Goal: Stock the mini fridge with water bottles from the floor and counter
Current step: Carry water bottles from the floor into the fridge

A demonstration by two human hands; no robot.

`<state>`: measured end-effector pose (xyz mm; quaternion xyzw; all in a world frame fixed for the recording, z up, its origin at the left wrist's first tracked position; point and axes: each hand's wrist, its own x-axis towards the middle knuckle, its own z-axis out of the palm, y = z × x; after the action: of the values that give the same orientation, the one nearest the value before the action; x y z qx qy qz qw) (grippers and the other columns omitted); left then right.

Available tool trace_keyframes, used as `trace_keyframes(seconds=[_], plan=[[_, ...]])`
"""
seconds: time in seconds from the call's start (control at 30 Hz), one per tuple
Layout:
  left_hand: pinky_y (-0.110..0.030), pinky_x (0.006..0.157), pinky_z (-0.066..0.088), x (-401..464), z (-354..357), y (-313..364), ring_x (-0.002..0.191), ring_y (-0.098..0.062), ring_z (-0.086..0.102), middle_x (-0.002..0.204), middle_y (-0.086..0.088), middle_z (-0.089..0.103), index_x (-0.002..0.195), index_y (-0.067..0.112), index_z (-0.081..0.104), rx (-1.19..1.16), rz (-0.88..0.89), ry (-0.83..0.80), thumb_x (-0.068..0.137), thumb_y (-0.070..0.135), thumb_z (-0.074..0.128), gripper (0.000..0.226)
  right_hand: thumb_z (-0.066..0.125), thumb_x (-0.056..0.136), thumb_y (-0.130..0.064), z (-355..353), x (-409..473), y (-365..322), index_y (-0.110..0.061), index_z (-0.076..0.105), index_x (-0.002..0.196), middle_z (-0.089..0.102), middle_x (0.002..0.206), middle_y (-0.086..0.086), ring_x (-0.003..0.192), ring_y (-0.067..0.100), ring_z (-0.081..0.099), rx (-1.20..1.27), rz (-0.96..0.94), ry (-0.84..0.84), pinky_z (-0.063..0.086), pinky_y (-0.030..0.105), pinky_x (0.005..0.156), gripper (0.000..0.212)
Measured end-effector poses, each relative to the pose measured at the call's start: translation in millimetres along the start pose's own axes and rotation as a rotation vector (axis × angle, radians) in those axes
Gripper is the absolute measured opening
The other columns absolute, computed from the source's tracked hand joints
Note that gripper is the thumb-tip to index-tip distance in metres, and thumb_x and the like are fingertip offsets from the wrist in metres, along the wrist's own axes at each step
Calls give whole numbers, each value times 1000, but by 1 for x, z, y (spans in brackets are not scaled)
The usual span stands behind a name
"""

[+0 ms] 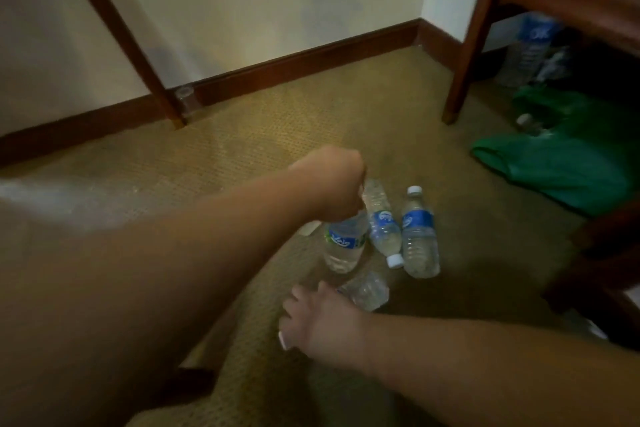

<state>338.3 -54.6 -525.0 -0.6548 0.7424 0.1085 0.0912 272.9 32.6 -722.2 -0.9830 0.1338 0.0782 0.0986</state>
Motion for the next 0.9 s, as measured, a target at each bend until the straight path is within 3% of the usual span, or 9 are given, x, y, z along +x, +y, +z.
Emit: trace_keyframes(seconds=[0.07, 0.13, 0.23, 0.33, 0.43, 0.53, 0.67, 0.8, 0.9], plan=[[-36, 78, 59, 19, -27, 20, 90, -20, 70, 96, 1, 74, 107, 19, 76, 26, 103, -7, 90, 37, 70, 26, 67, 94, -23, -28, -42, 26, -21, 68, 111, 59, 110, 9, 104, 31, 52, -26, -53, 9, 41, 44, 73, 18], [-37, 81, 59, 35, -53, 40, 91, -19, 71, 97, 2, 76, 104, 20, 78, 47, 198, 12, 85, 41, 72, 28, 68, 95, -32, -66, -89, 51, -23, 65, 121, 57, 114, 3, 101, 21, 44, 124, -3, 7, 38, 37, 71, 28], [-33, 79, 58, 45, -85, 75, 86, -17, 70, 91, 6, 76, 101, 26, 78, 57, 299, 95, 81, 47, 72, 30, 81, 84, -36, -109, -163, 76, -27, 72, 107, 64, 99, -8, 90, 11, 55, 598, 274, 136, 49, 34, 77, 26], [-34, 77, 57, 46, -107, 114, 82, -14, 67, 87, 8, 72, 100, 30, 77, 76, 377, 159, 82, 54, 66, 32, 88, 75, -40, -140, -236, 84, -28, 74, 103, 62, 82, -20, 79, -3, 60, 801, 571, 193, 47, 23, 70, 34], [-32, 76, 56, 40, -125, 153, 84, -9, 65, 92, 13, 71, 104, 35, 75, 47, 456, 194, 84, 55, 63, 31, 89, 73, -44, -179, -300, 83, -30, 73, 108, 64, 87, -22, 81, -5, 60, 710, 638, 149, 46, 18, 70, 40], [-19, 68, 43, 26, -137, 189, 75, 3, 54, 89, 23, 61, 107, 40, 72, -12, 559, 257, 86, 54, 64, 26, 88, 74, -44, -211, -368, 78, -31, 74, 108, 70, 101, -16, 93, 0, 64, 690, 757, 172, 55, 29, 83, 39], [-13, 67, 41, 7, -147, 231, 79, 6, 56, 92, 25, 56, 110, 44, 70, -142, 672, 278, 86, 49, 68, 25, 90, 70, -46, -232, -451, 60, -38, 77, 94, 72, 94, -20, 86, -3, 66, 748, 1078, 447, 55, 23, 75, 29], [-26, 71, 51, -4, -146, 272, 78, 2, 59, 88, 24, 59, 100, 52, 68, -219, 735, 277, 81, 45, 76, 21, 91, 69, -45, -236, -509, 44, -33, 78, 87, 73, 85, -22, 78, -2, 66, 629, 1311, 709, 52, 17, 69, 25], [-27, 70, 53, -14, -139, 299, 72, 0, 59, 85, 23, 56, 108, 46, 70, -268, 757, 309, 82, 43, 75, 27, 90, 71, -44, -235, -539, 43, -31, 78, 84, 74, 83, -10, 71, 2, 63, 590, 1470, 915, 50, 23, 67, 22]])
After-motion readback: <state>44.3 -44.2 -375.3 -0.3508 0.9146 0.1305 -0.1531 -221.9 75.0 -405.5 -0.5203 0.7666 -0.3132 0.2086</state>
